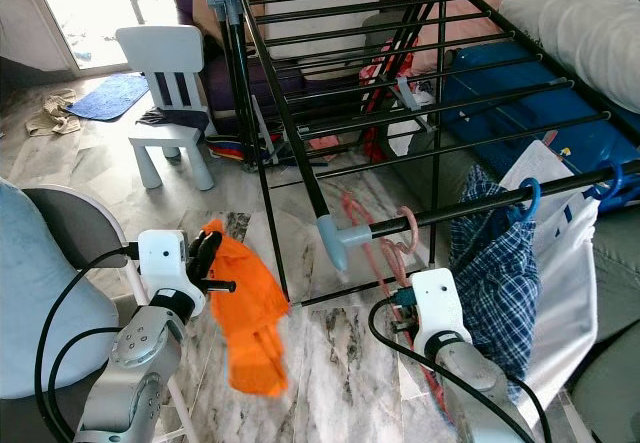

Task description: Hang hanger

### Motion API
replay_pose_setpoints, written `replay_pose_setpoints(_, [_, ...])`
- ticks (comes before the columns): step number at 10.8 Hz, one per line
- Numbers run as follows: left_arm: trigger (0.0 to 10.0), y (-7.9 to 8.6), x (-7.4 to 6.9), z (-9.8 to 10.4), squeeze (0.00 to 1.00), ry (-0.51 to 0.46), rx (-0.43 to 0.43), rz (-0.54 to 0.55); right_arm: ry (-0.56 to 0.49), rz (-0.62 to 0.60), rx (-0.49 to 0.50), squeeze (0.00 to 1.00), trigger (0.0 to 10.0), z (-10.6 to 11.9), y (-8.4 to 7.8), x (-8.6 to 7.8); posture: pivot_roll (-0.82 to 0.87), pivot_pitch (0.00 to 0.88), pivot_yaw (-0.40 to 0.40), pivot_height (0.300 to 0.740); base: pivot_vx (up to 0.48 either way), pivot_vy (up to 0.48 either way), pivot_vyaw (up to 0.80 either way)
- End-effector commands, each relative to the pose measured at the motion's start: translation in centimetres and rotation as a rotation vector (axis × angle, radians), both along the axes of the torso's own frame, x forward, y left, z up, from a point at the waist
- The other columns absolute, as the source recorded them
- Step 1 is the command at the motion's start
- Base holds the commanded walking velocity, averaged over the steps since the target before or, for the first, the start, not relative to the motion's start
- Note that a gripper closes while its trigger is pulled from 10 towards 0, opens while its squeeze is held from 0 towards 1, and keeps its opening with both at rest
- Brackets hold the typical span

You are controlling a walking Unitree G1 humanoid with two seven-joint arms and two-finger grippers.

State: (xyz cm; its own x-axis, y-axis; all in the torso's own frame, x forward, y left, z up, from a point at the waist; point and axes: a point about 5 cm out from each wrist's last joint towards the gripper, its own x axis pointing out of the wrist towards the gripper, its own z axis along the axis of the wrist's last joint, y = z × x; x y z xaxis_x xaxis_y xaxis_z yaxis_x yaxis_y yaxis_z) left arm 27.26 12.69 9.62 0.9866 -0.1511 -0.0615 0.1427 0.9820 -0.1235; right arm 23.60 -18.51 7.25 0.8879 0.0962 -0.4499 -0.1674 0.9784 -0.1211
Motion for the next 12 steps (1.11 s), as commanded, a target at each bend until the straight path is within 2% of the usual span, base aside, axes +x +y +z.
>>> replay_pose_setpoints(1, [10.0, -0.13, 0.23, 0.54, 0.00, -0.025, 0.004, -0.007, 0.014, -0.006, -0.005, 1.00, 10.0, -0.40, -0.21, -0.09, -0.17, 0.036, 0.020, 0.740, 0.000, 0.000, 0.00])
replay_pose_setpoints(2, [10.0, -0.14, 0.22, 0.51, 0.00, -0.024, 0.004, -0.007, 0.018, -0.005, -0.002, 1.00, 10.0, -0.49, -0.16, -0.09, -0.17, 0.037, 0.021, 0.740, 0.000, 0.000, 0.00])
replay_pose_setpoints(3, [10.0, -0.17, 0.22, 0.49, 0.00, -0.023, 0.003, -0.008, 0.024, -0.001, 0.008, 0.64, 10.0, -0.61, -0.10, -0.09, -0.16, 0.037, 0.019, 0.740, 0.000, 0.000, 0.00])
replay_pose_setpoints(4, [10.0, -0.18, 0.21, 0.47, 0.00, -0.022, 0.003, -0.007, 0.029, 0.002, 0.023, 0.00, 2.6, -0.70, -0.07, -0.11, -0.16, 0.038, 0.019, 0.740, 0.000, 0.000, 0.00])
replay_pose_setpoints(5, [10.0, -0.21, 0.21, 0.46, 0.00, -0.020, 0.002, -0.006, 0.029, 0.006, 0.032, 0.00, 0.0, -0.71, -0.07, -0.14, -0.17, 0.039, 0.018, 0.740, 0.000, 0.000, 0.00])
replay_pose_setpoints(12, [10.0, -0.22, 0.37, 0.43, 0.00, -0.021, 0.003, -0.008, 0.030, -0.007, 0.039, 0.00, 0.0, -0.82, -0.19, 0.04, -0.17, 0.034, 0.019, 0.740, 0.000, 0.000, 0.00])
